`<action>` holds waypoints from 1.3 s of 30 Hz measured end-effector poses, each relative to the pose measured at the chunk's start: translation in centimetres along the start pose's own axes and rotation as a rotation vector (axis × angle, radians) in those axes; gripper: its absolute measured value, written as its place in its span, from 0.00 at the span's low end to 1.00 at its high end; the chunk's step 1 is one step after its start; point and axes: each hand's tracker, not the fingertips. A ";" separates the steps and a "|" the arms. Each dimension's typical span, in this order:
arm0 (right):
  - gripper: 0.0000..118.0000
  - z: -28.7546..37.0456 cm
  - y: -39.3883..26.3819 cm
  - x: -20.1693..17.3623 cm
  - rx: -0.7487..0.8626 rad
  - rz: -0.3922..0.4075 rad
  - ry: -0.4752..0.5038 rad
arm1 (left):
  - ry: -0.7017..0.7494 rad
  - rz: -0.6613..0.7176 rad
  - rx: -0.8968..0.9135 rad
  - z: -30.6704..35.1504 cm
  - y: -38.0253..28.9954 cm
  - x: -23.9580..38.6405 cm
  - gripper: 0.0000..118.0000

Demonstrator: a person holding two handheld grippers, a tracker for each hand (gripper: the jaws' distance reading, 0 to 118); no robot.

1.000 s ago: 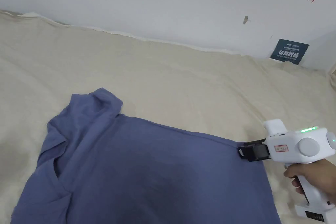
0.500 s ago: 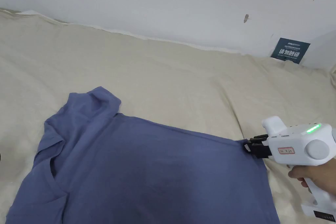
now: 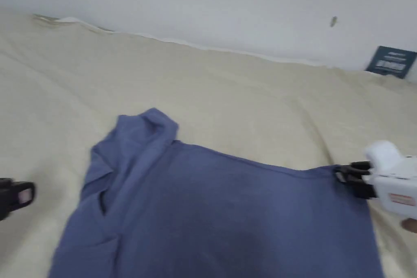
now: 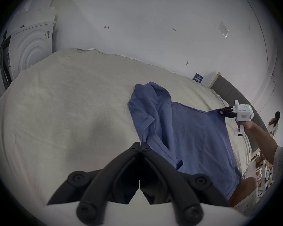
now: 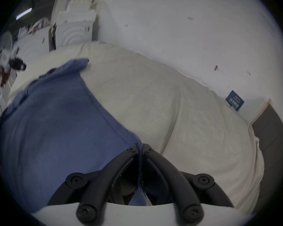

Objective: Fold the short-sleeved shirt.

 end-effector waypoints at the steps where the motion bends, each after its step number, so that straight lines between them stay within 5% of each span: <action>1: 0.03 0.2 0.1 0.0 0.012 -0.033 0.006 | 0.005 -0.005 0.000 -0.3 0.3 -0.2 0.00; 3: 0.03 1.0 0.3 -0.2 0.016 -0.091 0.025 | -0.004 -0.007 0.004 -1.2 1.5 -0.8 0.00; 15: 0.03 0.7 0.0 -0.2 -0.009 -0.132 0.026 | -0.053 0.080 -0.092 -13.9 10.5 -2.2 0.00; 16: 0.03 0.7 0.1 -0.2 -0.009 -0.135 0.027 | -0.042 0.088 -0.095 -14.6 10.8 -2.1 0.11; 17: 0.03 0.7 0.1 -0.2 -0.010 -0.135 0.030 | -0.031 0.098 -0.094 -15.5 11.2 -2.2 0.34; 18: 0.03 0.6 0.2 -0.2 -0.010 -0.132 0.032 | -0.045 0.105 -0.095 -16.4 11.8 -2.4 0.69; 19: 0.03 0.8 0.4 -0.7 -0.010 -0.126 0.032 | -0.078 0.114 -0.100 -17.2 12.2 -2.5 0.83; 20: 0.03 0.8 0.6 -1.0 -0.012 -0.125 0.030 | -0.096 0.121 -0.108 -18.2 12.6 -2.6 0.84; 36: 0.03 0.7 1.7 -2.5 -0.033 -0.088 0.039 | -0.053 0.024 -0.213 -25.1 14.9 0.4 0.83; 38: 0.03 0.7 1.7 -2.6 -0.031 -0.093 0.035 | -0.077 0.013 -0.221 -24.8 14.8 0.4 0.70; 39: 0.03 0.5 1.6 -2.6 -0.032 -0.097 0.037 | -0.077 -0.010 -0.226 -24.7 14.6 0.7 0.45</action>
